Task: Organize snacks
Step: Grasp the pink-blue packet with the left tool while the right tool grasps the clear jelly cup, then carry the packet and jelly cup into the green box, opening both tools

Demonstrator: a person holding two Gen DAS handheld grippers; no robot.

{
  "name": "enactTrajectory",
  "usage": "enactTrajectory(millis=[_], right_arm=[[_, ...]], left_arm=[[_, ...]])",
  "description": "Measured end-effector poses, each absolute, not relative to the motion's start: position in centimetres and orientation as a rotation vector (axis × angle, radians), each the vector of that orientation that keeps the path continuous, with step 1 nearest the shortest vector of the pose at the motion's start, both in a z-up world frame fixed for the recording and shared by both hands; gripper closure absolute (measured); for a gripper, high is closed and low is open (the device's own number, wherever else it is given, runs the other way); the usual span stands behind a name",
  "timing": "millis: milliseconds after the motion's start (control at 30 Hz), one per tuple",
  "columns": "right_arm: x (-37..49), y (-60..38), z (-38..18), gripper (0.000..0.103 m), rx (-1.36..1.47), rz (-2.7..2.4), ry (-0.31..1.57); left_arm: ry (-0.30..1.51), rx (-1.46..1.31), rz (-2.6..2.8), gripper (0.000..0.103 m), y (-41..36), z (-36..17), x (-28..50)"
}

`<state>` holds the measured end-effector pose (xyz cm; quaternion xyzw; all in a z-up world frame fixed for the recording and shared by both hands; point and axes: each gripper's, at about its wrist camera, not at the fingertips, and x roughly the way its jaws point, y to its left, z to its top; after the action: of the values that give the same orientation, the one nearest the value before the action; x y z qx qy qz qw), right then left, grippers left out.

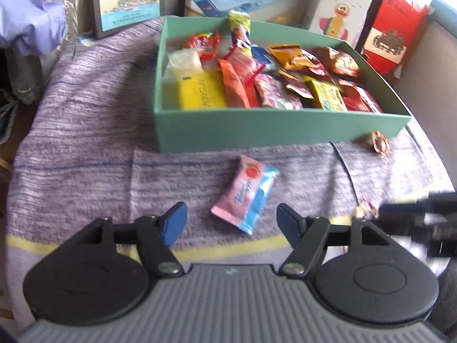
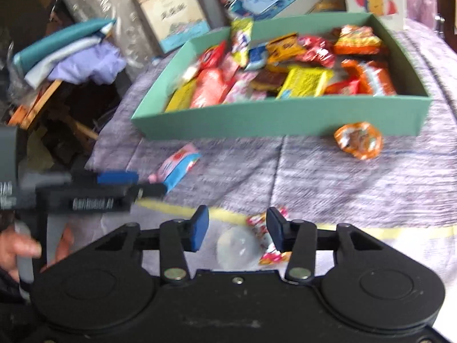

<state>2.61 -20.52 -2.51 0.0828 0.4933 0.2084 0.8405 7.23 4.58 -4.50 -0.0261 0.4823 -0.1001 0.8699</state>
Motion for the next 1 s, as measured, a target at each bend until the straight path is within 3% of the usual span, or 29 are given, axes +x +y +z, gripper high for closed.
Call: enactTrajectory(millis=[167,433,467,500,567,1000], right_arm=[[2.0,-19.5,-3.7,0.069,0.089,0.439,1.058],[2.0,-21.1,-3.7,0.070,0.092,0.404,1.031],[2.0,-21.4,-3.7,0.070,0.098,0.406,1.030],[1.9,-21.5,-3.7,0.069,0.101,0.408,1.027],[1.8,-21.5,-3.8,0.069,0.101,0.409,1.023],[0.5,-19.9,-3.8,0.070,-0.012,0.402,0.967]], left_arm=[[1.016,-0.021,-0.208,0.030,3.5,-5.0,8.5],[1.024,0.047,-0.232,0.031,0.8,-6.1,9.8],[1.017,0.072,-0.231,0.038,0.5,-6.2,9.8],[1.008,0.099,-0.230,0.056,0.1,-6.1,9.6],[1.008,0.106,-0.253,0.073,-0.2,-5.8,9.4],[1.008,0.075,-0.201,0.072,-0.1,-5.8,7.7]])
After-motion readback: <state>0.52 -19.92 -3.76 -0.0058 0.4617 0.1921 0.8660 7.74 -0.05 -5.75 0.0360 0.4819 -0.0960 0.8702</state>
